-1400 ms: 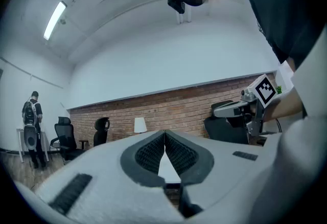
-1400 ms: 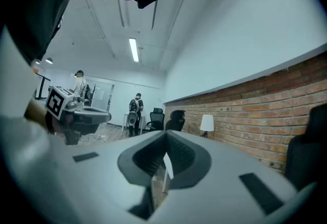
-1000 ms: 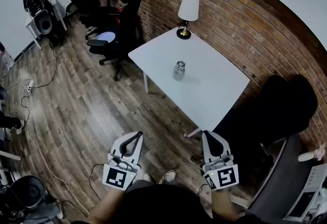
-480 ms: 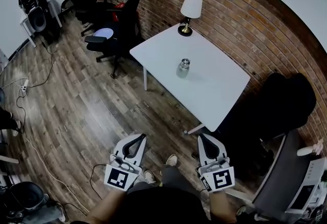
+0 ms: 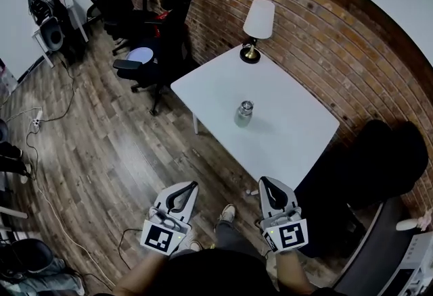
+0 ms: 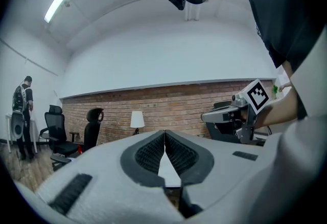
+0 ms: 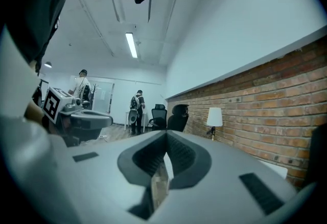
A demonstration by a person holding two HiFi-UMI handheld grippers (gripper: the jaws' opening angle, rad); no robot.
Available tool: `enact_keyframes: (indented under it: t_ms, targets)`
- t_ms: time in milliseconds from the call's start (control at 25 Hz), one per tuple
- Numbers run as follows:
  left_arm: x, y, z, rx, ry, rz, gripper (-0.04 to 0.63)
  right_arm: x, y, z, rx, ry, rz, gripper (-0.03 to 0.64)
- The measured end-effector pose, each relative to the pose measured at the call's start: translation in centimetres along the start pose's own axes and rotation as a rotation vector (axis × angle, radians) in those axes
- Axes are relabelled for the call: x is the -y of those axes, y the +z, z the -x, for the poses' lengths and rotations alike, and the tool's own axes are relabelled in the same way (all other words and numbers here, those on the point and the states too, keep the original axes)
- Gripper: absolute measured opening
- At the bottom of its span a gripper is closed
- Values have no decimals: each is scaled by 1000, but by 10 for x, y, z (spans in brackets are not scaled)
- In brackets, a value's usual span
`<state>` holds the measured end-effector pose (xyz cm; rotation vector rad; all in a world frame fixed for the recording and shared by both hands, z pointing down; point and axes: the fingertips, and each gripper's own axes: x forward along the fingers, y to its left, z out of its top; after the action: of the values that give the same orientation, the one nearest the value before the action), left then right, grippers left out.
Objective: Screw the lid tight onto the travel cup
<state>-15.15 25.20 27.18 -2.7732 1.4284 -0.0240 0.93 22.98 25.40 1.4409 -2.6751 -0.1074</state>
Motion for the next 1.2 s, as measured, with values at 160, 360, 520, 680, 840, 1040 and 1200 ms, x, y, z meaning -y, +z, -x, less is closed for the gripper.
enact_keyframes:
  t_ms: [160, 360, 520, 680, 840, 1040, 1200]
  targets:
    - [-8, 12, -56, -5, 10, -19, 25, 46, -2, -32, 4, 26, -16, 14]
    - [-4, 12, -118, -38, 7, -35, 26, 102, -12, -60, 12, 46, -54, 14]
    - [-3, 11, -152, -61, 33, -29, 26, 132, -24, -74, 12, 75, -80, 14]
    - [-8, 10, -169, -84, 43, -55, 26, 148, -34, -84, 6, 89, -112, 14]
    - [-18, 6, -180, -93, 61, -47, 26, 153, -40, -94, -6, 106, -121, 14]
    - [-29, 0, -194, -83, 45, -46, 26, 155, -47, -111, -24, 110, -109, 14]
    - [-46, -5, -204, -74, 39, -5, 25, 157, -46, -122, -43, 80, -103, 14]
